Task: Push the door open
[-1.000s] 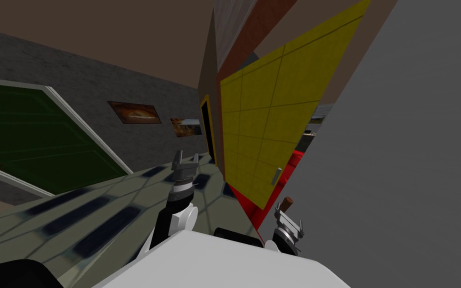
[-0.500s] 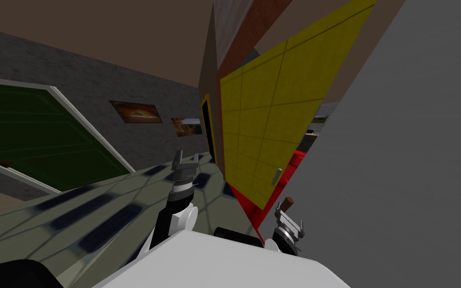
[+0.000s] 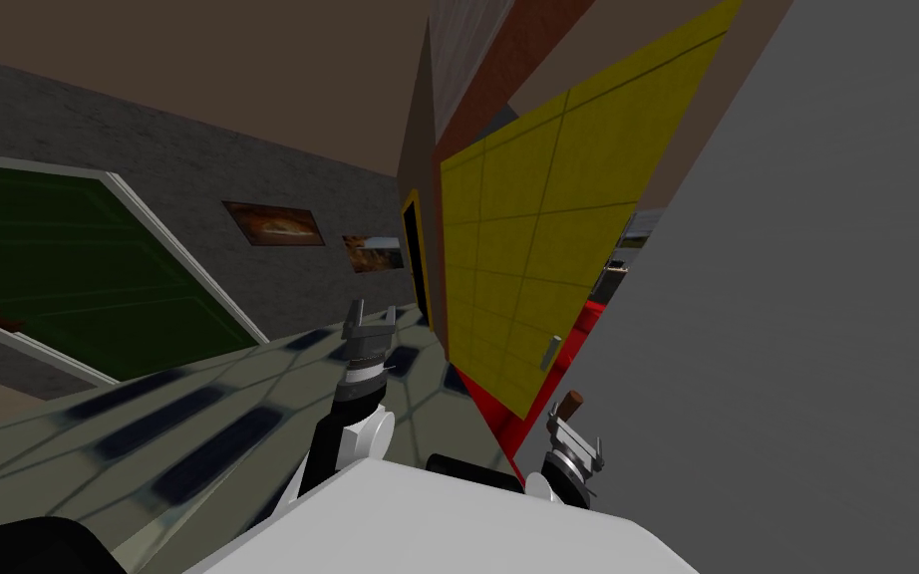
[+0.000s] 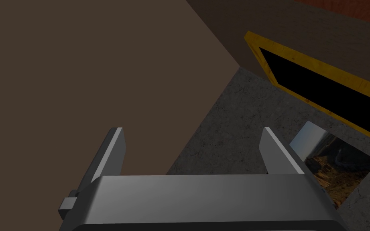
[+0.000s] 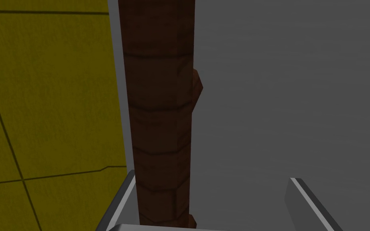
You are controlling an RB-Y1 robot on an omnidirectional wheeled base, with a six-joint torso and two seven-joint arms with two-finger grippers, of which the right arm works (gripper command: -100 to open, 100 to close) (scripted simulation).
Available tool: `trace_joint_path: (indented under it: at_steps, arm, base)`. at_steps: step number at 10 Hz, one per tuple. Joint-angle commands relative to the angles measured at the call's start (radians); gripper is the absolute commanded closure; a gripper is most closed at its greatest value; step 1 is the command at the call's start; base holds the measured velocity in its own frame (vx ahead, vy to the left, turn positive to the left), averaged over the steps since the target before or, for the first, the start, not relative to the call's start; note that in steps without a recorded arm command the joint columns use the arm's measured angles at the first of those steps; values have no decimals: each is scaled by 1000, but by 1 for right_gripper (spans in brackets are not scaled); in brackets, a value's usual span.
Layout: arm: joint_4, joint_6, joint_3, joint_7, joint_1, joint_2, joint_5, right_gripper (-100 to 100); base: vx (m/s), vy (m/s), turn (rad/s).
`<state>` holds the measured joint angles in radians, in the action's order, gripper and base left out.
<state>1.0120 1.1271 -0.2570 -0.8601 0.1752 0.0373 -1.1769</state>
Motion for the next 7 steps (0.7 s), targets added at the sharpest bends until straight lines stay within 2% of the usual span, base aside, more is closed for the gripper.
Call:
trace_joint_path:
  at_steps: [1,2,4,7]
  arm:
    - [50,-12,24,35,50,29,-14,100]
    - [33,-1,30,34,32,21,-27,100]
    - [33,-1,30,34,32,21,-27,100]
    - [32,1,34,35,34,23,-29,100]
  base:
    - [-14,12,-3]
    - [20,-67,94]
    - [10,-52,38]
    - [3,-4,2]
